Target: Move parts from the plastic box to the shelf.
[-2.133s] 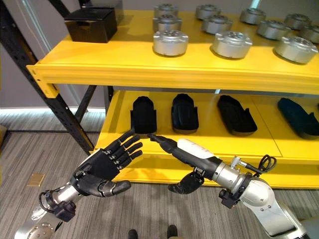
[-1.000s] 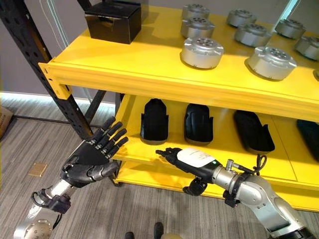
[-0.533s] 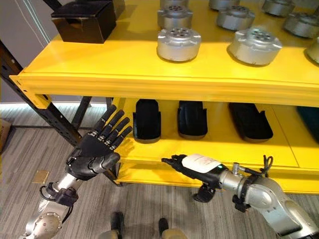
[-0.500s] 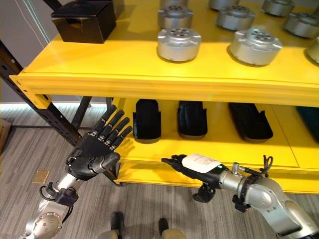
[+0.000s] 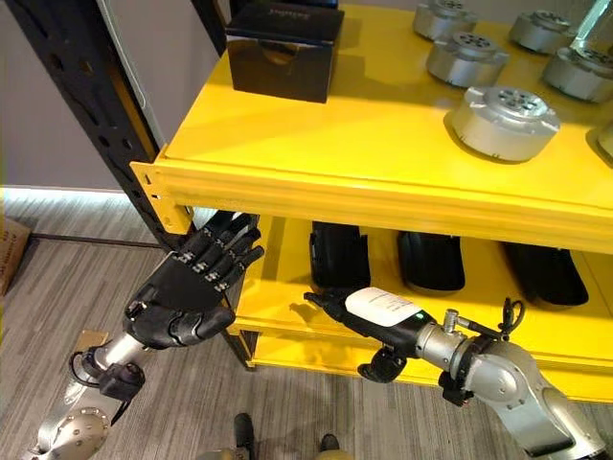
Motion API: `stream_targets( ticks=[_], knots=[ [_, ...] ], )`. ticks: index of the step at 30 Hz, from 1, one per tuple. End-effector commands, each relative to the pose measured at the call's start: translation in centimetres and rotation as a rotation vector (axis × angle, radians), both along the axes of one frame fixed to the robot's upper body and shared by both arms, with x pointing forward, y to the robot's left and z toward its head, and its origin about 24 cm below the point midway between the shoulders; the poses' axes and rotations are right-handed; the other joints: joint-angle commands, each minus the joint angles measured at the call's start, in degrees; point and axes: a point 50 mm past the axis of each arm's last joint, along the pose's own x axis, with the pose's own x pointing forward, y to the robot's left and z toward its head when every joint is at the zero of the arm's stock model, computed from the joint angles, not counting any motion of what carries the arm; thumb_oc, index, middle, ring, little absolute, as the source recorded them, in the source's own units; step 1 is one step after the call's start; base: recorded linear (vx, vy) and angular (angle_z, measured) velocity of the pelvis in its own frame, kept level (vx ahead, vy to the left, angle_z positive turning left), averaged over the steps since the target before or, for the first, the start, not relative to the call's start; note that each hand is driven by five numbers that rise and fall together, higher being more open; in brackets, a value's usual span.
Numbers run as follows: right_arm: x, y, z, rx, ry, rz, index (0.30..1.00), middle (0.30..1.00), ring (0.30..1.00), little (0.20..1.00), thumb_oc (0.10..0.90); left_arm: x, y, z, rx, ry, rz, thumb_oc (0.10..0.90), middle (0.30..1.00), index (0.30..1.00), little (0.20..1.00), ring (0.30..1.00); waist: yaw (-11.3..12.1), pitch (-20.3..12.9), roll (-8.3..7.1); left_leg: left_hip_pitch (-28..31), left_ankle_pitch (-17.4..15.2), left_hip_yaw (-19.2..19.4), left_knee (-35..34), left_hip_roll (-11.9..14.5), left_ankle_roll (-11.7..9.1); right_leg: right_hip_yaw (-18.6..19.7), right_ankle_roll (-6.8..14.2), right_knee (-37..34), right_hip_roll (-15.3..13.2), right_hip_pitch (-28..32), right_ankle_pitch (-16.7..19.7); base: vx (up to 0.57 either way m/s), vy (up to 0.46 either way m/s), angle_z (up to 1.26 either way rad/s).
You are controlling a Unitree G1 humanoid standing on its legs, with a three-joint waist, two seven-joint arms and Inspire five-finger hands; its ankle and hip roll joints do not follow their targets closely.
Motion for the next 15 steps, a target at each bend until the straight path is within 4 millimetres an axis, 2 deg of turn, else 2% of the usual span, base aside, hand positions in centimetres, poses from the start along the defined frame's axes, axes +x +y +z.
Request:
stream_targets(
  ticks=[1, 5, 15],
  knots=[
    [1.6, 0.4, 1.1, 0.046, -0.099, -0.006, 1.0, 1.0, 1.0, 1.0, 0.9, 0.6, 0.5, 3.8, -0.062, -0.214, 0.06, 0.9, 1.0, 1.0, 1.0, 1.0, 0.9, -6.1, -0.08, 5.4, -9.3, 0.4, -0.2, 4.1, -2.7, -0.5, -1.4, 0.0, 2.6, -4.6, 0.7, 0.0, 0.0, 0.0],
    [2.3, 0.1, 0.8, 0.015, -0.102, -0.029, 1.0, 1.0, 1.0, 1.0, 0.9, 0.8, 0.3, 3.6, -0.059, -0.208, 0.046, 0.9, 1.0, 1.0, 1.0, 1.0, 1.4, -6.2, -0.17, 5.8, -9.6, 0.0, -0.2, 4.4, -2.8, -0.8, -1.2, 0.0, 2.4, -4.3, 0.6, 0.01, -0.034, 0.01],
    [2.3, -0.3, 0.1, -0.003, -0.006, -0.036, 1.0, 1.0, 1.0, 1.0, 0.9, 0.7, 0.6, 3.5, -0.044, -0.199, 0.055, 0.9, 1.0, 1.0, 1.0, 1.0, 1.5, -6.1, -0.34, 6.2, -9.8, 0.0, -0.2, 5.1, -3.3, -1.9, -1.3, 0.0, 2.4, -3.8, 0.2, 0.0, -0.011, 0.0]
  ],
)
